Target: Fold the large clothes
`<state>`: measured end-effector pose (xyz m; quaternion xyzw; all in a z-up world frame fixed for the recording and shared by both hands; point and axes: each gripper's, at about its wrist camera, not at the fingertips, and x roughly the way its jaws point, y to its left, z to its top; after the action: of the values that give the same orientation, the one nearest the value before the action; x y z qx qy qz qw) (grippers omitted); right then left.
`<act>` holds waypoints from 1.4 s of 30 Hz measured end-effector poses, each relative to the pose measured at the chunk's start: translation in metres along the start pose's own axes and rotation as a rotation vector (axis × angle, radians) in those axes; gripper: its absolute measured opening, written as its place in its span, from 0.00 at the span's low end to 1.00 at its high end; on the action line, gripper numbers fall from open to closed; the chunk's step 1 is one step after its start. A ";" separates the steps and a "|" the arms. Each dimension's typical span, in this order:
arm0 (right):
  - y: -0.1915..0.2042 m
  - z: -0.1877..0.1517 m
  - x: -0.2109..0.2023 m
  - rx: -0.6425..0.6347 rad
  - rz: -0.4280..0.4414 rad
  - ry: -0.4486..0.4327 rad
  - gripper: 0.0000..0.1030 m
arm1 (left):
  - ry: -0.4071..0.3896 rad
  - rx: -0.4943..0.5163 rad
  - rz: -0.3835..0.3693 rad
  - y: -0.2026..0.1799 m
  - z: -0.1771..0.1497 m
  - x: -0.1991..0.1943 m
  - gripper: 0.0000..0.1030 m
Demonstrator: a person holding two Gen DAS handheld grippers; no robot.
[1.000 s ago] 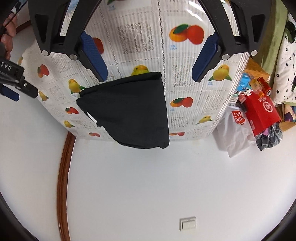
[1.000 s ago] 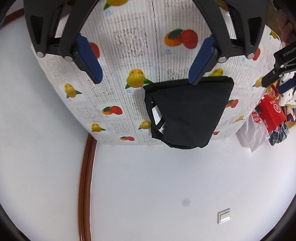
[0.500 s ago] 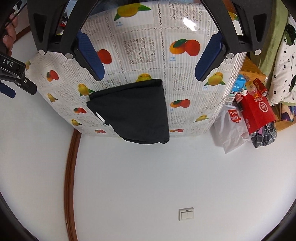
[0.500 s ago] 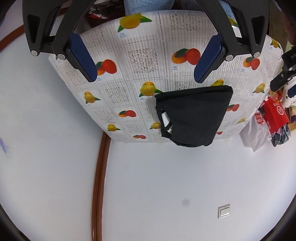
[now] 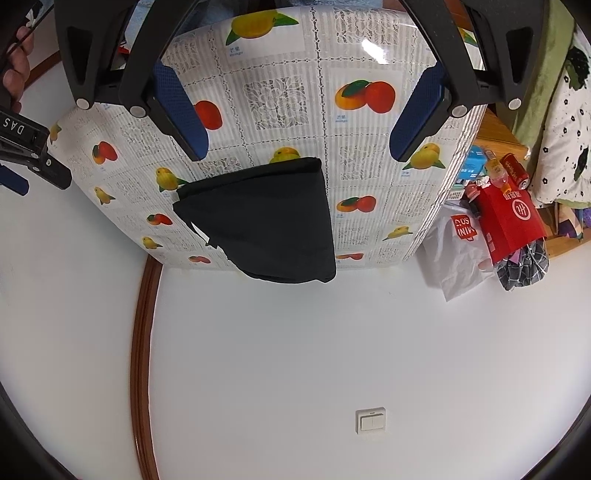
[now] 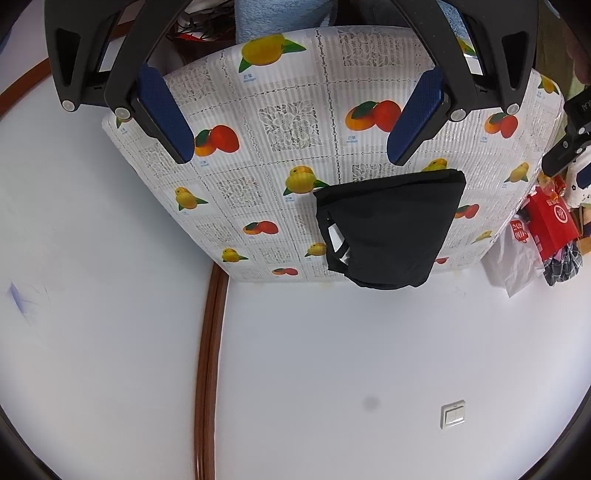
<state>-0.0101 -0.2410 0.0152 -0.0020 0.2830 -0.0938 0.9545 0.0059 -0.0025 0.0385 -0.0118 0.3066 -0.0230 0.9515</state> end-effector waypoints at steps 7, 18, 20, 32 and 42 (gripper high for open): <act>0.002 -0.001 0.001 -0.003 -0.005 0.004 1.00 | -0.002 0.011 0.004 -0.005 -0.001 -0.001 0.96; 0.000 -0.002 0.001 0.002 -0.006 0.008 1.00 | -0.001 0.019 -0.003 -0.009 -0.001 -0.001 0.96; -0.001 -0.002 0.001 0.003 -0.005 0.008 1.00 | 0.000 0.022 0.001 -0.010 -0.001 -0.001 0.96; -0.005 -0.002 0.003 0.009 -0.002 0.013 1.00 | 0.006 0.021 -0.001 -0.011 -0.001 0.000 0.96; -0.003 -0.003 0.005 0.011 -0.002 0.020 1.00 | 0.005 0.020 -0.003 -0.007 -0.002 -0.001 0.96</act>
<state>-0.0083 -0.2449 0.0104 0.0037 0.2920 -0.0962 0.9516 0.0033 -0.0097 0.0376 -0.0025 0.3085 -0.0275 0.9508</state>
